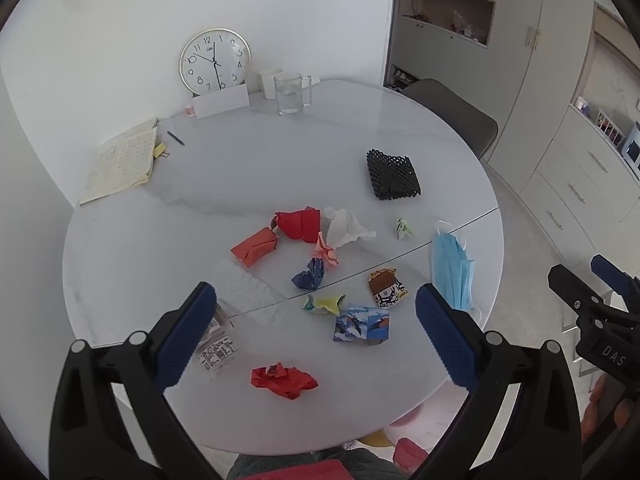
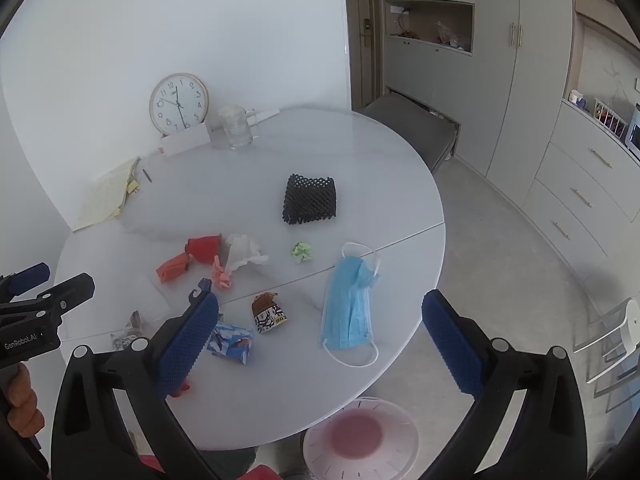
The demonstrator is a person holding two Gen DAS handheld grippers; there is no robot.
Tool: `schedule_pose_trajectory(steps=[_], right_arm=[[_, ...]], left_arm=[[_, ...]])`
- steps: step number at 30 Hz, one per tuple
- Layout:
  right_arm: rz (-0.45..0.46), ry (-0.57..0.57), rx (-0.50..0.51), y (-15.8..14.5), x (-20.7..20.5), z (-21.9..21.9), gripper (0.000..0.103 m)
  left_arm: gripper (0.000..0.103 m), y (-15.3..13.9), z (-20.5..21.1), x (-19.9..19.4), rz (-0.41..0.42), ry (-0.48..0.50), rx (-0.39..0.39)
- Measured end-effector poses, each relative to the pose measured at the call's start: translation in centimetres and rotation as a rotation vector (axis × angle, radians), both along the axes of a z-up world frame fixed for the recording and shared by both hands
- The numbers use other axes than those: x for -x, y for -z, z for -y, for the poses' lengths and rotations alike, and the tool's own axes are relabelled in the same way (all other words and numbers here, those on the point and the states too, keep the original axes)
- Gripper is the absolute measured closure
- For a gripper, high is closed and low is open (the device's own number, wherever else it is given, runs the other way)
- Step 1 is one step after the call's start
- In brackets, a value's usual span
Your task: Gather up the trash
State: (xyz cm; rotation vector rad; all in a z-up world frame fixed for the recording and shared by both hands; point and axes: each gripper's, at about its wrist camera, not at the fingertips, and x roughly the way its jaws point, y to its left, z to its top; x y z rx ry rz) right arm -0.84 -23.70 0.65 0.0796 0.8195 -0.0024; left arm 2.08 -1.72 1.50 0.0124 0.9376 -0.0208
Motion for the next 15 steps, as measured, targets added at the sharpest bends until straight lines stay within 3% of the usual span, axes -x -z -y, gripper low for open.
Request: schedule_pose_trajectory(steps=[15], right_arm=[[-0.013, -0.013, 0.018, 0.3, -0.7, -0.6, 0.002]], left_arm=[[0.008, 1.0, -1.1, 0.4, -0.001, 0.011, 0.014]])
